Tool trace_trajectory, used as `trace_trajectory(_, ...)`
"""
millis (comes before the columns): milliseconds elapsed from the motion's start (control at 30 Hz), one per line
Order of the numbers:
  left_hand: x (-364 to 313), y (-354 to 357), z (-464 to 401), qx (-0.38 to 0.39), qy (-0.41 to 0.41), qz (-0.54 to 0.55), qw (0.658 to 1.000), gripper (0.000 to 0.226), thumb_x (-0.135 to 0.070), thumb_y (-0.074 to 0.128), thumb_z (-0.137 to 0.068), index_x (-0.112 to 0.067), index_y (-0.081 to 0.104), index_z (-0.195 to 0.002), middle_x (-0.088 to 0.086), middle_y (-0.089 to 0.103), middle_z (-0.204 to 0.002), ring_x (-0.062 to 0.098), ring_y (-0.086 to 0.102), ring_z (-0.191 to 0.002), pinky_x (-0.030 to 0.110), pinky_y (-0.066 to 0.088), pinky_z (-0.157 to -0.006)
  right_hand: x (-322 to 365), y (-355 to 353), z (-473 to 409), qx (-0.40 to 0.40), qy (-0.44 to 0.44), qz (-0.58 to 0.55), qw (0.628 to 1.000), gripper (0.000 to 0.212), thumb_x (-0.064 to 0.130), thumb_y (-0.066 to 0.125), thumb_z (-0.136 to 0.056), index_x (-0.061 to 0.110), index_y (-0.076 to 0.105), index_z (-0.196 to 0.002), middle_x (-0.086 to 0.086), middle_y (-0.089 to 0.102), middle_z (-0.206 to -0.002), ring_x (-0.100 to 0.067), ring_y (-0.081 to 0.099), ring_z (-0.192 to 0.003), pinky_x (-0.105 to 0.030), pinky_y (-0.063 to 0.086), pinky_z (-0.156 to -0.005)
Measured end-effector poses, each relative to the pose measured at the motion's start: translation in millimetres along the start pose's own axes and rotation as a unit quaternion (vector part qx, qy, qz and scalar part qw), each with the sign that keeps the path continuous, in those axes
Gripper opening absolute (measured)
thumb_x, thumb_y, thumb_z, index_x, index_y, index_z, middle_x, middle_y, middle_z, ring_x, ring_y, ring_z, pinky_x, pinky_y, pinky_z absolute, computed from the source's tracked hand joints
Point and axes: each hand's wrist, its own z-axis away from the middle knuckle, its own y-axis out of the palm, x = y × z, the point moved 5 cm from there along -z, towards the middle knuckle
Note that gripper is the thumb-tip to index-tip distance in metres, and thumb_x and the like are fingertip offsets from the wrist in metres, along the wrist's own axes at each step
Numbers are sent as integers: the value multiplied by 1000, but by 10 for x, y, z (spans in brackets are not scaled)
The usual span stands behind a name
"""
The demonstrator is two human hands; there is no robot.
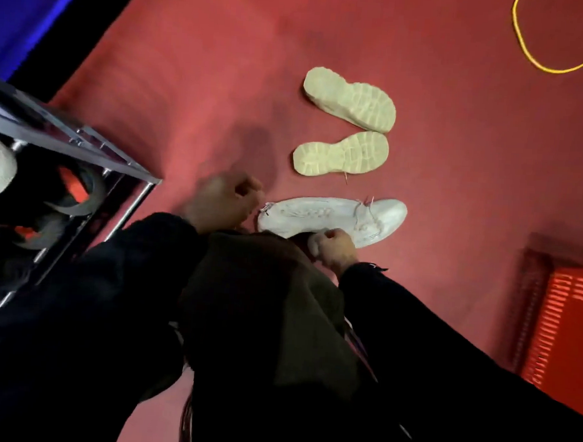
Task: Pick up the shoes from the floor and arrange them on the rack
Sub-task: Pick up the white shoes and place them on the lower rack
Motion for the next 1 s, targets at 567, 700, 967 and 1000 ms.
trace_trajectory(567,431,137,-127,56,-87,46,994,81,-82,63,-65,-21,64,-118,1,71,-109,18,68,-95,30,51,-80,412,586,118,110,-42,-281,953,41,47,55,-95,14,66,-73,-7,61,-63,-20,57,-55,-32,44,-57)
trace_trajectory(700,311,226,-129,-2,-63,31,998,25,-45,59,-92,-23,69,-86,-8,69,-73,10,67,-73,25,45,-63,309,361,-10,70,-76,-285,953,52,67,53,-92,20,72,-106,-9,71,-92,-25,66,-85,-38,55,-80)
trace_trajectory(967,391,-133,50,-100,-53,201,973,23,-20,51,-101,-15,65,-83,-10,69,-59,-1,66,-60,7,44,-48,-756,175,-864,-1,177,-261,949,33,38,54,-99,12,61,-117,-2,63,-99,-17,61,-77,-33,53,-66)
trace_trajectory(1000,464,-168,82,-95,-65,216,970,24,-13,50,-101,-14,63,-81,-13,68,-54,-4,64,-53,6,43,-46,-743,185,-905,8,171,-272,947,22,34,52,-101,15,59,-111,0,60,-94,-16,60,-76,-32,53,-66)
